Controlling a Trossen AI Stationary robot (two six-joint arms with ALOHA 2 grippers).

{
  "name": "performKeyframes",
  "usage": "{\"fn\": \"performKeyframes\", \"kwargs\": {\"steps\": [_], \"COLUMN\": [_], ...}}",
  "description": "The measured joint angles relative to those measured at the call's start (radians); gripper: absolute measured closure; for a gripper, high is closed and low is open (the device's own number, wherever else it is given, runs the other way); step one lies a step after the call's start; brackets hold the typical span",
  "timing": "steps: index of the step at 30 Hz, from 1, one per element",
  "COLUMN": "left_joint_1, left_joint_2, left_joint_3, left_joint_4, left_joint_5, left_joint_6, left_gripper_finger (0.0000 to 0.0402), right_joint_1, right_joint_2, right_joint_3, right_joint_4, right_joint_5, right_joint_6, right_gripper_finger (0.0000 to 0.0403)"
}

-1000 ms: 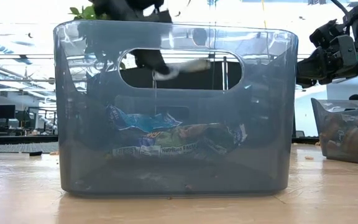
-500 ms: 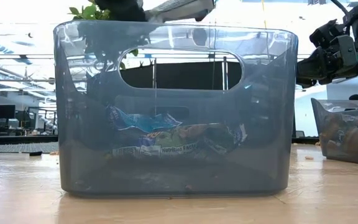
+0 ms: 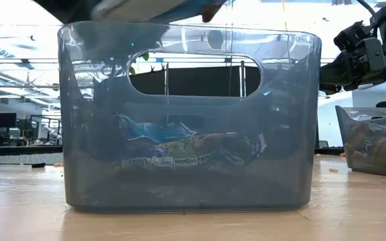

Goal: Pick and place Granola Bars by type
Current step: Put the blue granola bar into the middle black bin

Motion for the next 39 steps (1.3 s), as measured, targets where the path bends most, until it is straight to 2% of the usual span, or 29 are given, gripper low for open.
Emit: {"fn": "performKeyframes", "kwargs": {"steps": [3, 6, 11, 17, 23, 30, 36, 39], "left_joint_1": [0.007, 0.031, 0.082, 0.122, 0.133, 0.132, 0.132, 0.132], "left_joint_2": [0.045, 0.073, 0.082, 0.076, 0.076, 0.076, 0.076, 0.076], "left_joint_3": [0.0, 0.0, 0.0, 0.0, -0.001, -0.001, -0.001, -0.001], "left_joint_4": [0.004, -0.003, -0.001, 0.013, 0.044, 0.041, 0.062, 0.075], "left_joint_5": [0.077, 0.092, 0.091, 0.093, 0.093, 0.096, 0.092, 0.092], "left_joint_6": [0.138, 0.223, 0.23, 0.242, 0.263, 0.245, 0.205, 0.202], "left_gripper_finger": [0.0384, 0.0391, 0.0377, 0.0391, 0.037, 0.039, 0.0332, 0.0316], "right_joint_1": [0.0, 0.0, 0.0, 0.0, 0.0, 0.0, 0.0, 0.0], "right_joint_2": [0.0, 0.0, 0.0, 0.0, 0.0, 0.0, 0.0, 0.0], "right_joint_3": [0.0, 0.0, 0.0, 0.0, 0.0, 0.0, 0.0, 0.0], "right_joint_4": [0.0, 0.0, 0.0, 0.0, 0.0, 0.0, 0.0, 0.0], "right_joint_5": [0.0, 0.0, 0.0, 0.0, 0.0, 0.0, 0.0, 0.0], "right_joint_6": [0.0, 0.0, 0.0, 0.0, 0.0, 0.0, 0.0, 0.0], "right_gripper_finger": [0.0252, 0.0252, 0.0252, 0.0252, 0.0252, 0.0252, 0.0252, 0.0252]}}
